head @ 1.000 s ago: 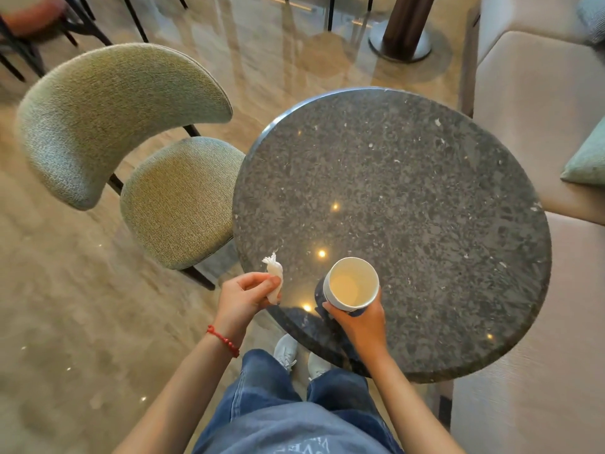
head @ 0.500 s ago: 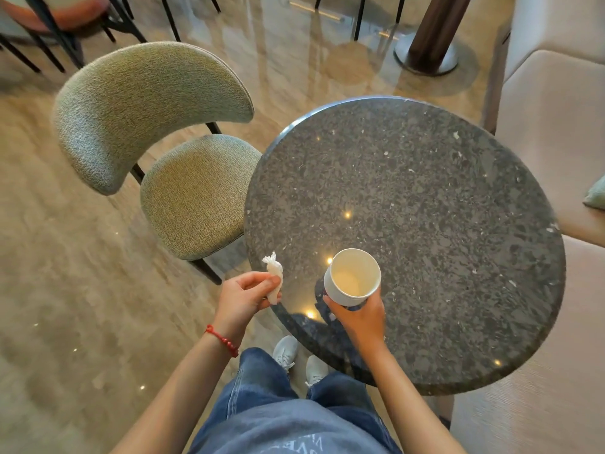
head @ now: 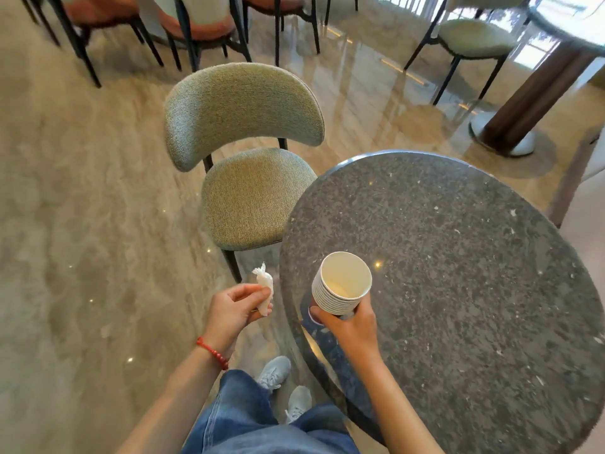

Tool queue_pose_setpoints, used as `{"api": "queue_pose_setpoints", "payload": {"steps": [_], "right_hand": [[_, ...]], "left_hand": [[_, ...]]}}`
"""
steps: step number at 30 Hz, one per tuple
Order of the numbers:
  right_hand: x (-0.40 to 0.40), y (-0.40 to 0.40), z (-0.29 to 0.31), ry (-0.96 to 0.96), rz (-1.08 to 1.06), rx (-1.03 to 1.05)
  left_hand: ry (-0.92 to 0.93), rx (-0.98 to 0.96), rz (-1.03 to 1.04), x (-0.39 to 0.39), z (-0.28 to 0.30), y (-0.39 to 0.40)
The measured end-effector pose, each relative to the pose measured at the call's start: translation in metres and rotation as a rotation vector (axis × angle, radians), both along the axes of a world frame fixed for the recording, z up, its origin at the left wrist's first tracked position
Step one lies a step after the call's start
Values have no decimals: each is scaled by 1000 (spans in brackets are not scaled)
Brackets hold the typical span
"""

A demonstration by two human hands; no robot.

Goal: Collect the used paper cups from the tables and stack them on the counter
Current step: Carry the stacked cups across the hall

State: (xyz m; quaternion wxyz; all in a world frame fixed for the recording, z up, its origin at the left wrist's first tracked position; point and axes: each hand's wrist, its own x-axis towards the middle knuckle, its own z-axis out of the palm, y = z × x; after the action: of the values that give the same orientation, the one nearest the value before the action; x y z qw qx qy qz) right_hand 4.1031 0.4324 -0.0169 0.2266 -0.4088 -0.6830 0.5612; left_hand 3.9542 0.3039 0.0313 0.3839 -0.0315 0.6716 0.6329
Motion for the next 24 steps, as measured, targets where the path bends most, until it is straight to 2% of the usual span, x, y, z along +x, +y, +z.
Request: {"api": "queue_pose_setpoints", "payload": {"steps": [7,13,24], "right_hand": [[-35,-6,18,73,225,-11],[-69,-28,41,147,375,-52],[-154,-112,58,104,526,-63]], "left_hand": [[1,26,262,0,11,-44],[27,54,381,-11,17,-82],[43,119,504,-75,23,-167]]}}
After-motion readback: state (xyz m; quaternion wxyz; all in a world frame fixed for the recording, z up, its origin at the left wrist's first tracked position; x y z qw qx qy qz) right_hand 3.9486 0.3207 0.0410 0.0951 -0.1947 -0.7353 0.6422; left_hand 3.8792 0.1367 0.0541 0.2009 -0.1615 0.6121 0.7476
